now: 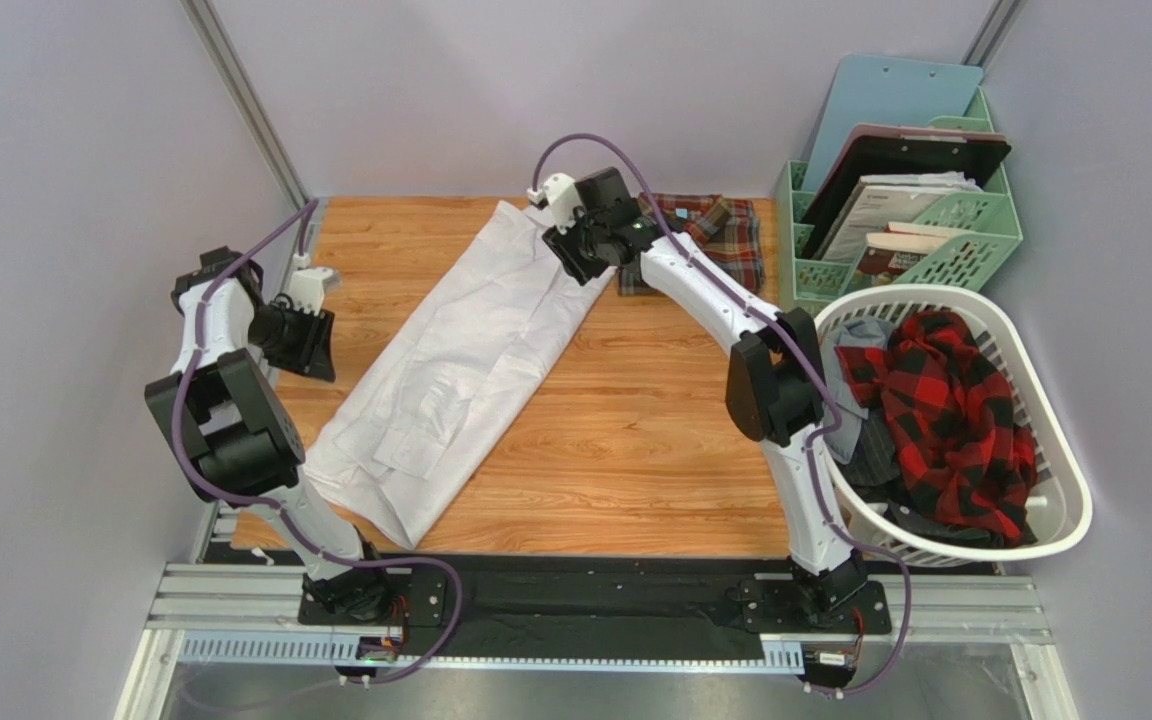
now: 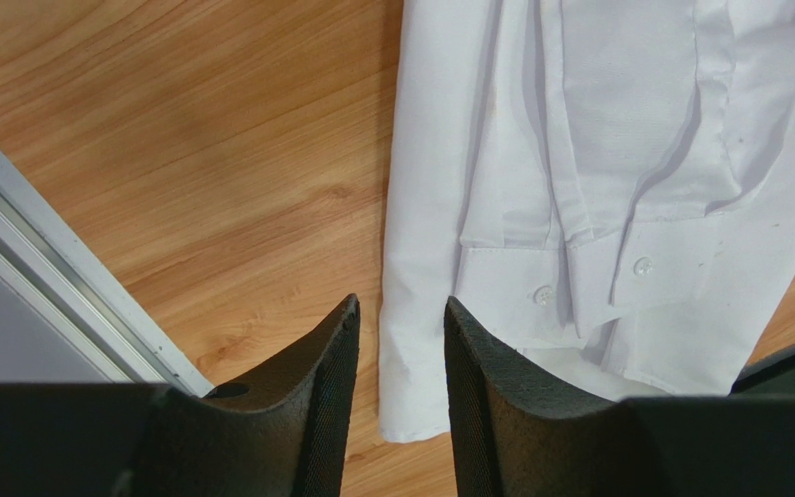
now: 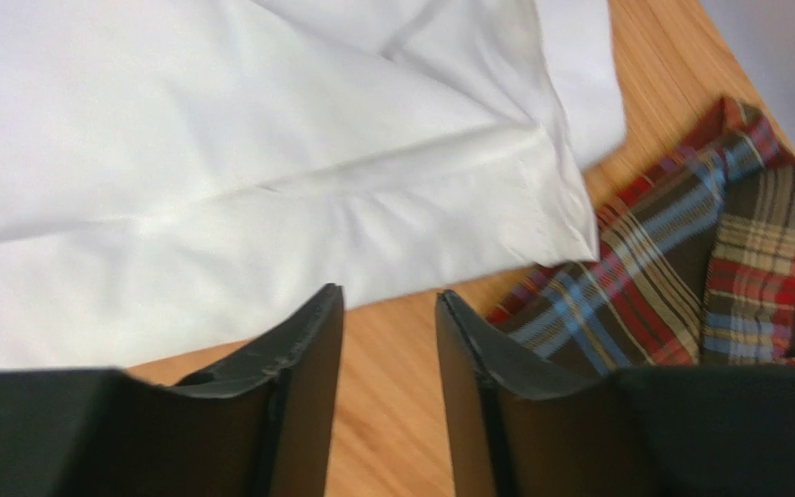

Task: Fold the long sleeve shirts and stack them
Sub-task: Fold the shirt

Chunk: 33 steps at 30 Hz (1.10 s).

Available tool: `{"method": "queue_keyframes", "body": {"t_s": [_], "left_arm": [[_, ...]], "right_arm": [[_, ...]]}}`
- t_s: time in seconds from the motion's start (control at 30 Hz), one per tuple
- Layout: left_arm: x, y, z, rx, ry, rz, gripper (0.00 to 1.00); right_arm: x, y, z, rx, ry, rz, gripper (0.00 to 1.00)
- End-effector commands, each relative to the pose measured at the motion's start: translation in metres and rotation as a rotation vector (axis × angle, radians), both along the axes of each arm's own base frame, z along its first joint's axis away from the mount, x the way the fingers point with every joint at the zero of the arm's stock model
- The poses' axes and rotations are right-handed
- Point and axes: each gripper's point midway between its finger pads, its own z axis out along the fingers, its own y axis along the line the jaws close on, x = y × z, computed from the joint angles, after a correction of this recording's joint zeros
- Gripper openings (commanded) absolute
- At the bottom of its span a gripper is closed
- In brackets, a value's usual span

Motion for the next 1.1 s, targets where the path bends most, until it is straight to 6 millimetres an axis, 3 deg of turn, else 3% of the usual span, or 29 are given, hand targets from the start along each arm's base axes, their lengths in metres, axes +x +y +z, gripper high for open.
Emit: {"method": "queue_keyframes", "body": {"t_s": [0.0,0.23,0.4,0.43,0.63,0.77,0.83,0.87,0.97,1.07], "left_arm": [[0.007,-0.009,0.015,-0.023,-0.066,-0.010,0.42],[0.001,-0.011,0.020,-0.013,-0.072,-0.020,0.42],[-0.005,-0.012,0.017,-0.006,-0.067,-0.041,0.42],[-0.007,-0.013,0.016,-0.002,-0.061,-0.045,0.42],[-0.019,-0.015,0.006,0.028,-0.022,-0.084,0.42],[-0.023,-0.018,0.005,0.031,-0.013,-0.108,0.42],[-0.026,-0.025,0.001,0.030,-0.002,-0.141,0.42],[-0.026,-0.028,-0.001,0.031,0.004,-0.155,0.42],[-0.027,-0.047,-0.011,0.030,0.034,-0.227,0.41],[-0.025,-0.074,-0.020,0.020,0.059,-0.302,0.39]], "right_arm": [[-0.077,0.053,0.002,0.114,0.195,0.137,0.37],[-0.118,0.061,-0.056,0.035,0.381,0.167,0.27],[-0.123,0.060,-0.090,-0.045,0.417,0.163,0.26],[-0.121,0.058,-0.104,-0.071,0.428,0.155,0.26],[-0.088,0.037,-0.129,-0.195,0.341,0.078,0.26],[-0.048,0.013,-0.127,-0.249,0.239,0.012,0.26],[-0.030,-0.001,-0.134,-0.289,0.210,-0.012,0.26],[-0.016,-0.002,-0.124,-0.290,0.164,-0.006,0.26],[0.011,-0.019,-0.130,-0.339,0.106,-0.024,0.26],[0.038,-0.031,-0.111,-0.346,0.011,-0.029,0.28]]}}
